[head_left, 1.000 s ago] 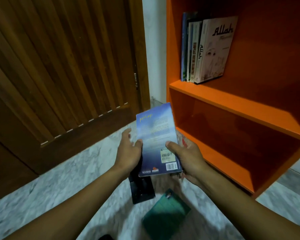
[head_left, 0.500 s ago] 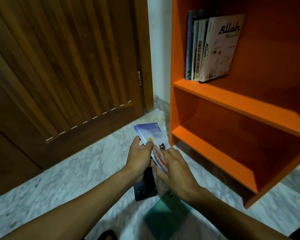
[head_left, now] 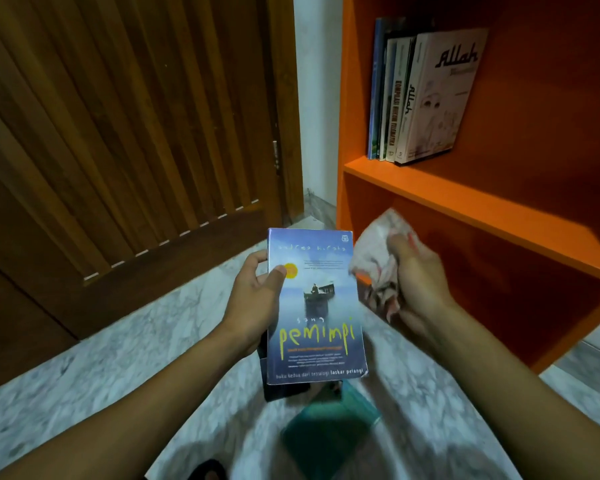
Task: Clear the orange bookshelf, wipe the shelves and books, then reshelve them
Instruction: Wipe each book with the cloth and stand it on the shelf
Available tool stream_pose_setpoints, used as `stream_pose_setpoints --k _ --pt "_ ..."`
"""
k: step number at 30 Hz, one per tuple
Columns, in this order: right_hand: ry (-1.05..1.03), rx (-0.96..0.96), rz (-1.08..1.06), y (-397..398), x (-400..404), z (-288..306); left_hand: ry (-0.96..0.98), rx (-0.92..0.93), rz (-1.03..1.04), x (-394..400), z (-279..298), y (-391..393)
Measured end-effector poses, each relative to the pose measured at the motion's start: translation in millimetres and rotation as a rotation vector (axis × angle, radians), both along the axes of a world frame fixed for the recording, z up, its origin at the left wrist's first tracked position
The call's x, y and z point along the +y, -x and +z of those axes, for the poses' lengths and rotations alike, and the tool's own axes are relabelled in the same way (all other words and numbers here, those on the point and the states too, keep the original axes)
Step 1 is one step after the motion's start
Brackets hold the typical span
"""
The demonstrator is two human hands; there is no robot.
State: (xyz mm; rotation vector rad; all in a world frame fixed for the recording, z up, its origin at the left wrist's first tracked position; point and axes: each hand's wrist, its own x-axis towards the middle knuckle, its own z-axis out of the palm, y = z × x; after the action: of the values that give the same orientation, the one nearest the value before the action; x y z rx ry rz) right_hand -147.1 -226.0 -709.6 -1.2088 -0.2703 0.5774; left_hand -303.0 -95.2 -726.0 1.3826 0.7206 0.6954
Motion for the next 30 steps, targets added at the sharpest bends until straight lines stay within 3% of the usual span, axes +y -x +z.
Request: stream_pose_setpoints --k 3,5,7,10,13,23,27,30 --pt "-0.039 -0.562 -0.099 -11 3 3 -0.011 0.006 -0.071 -5 3 -1" --pt "0.177 -0.989 -0.03 -15 8 -8 0.004 -0.013 -0.105 -10 4 -4" --pt "0.417 -1.173 0.114 -11 13 -24 0.024 -0.054 -0.119 -15 5 -9" --pt "0.407 -1.04 0.24 10 13 -48 0.063 -0.105 -0.095 -13 3 -11" --pt "0.268 -1.156 0.312 30 9 -62 0.115 -0.119 -0.005 0 -1 -11" --pt "0.11 -1.2 0.514 66 -8 -108 0.213 -0.196 0.267 61 20 7" --pt "0.201 -0.912 0.579 68 -10 -88 0.188 -0.175 0.299 66 27 16" --pt "0.352 -0.841 0.625 50 -5 -67 0.136 -0.149 0.286 62 25 16"
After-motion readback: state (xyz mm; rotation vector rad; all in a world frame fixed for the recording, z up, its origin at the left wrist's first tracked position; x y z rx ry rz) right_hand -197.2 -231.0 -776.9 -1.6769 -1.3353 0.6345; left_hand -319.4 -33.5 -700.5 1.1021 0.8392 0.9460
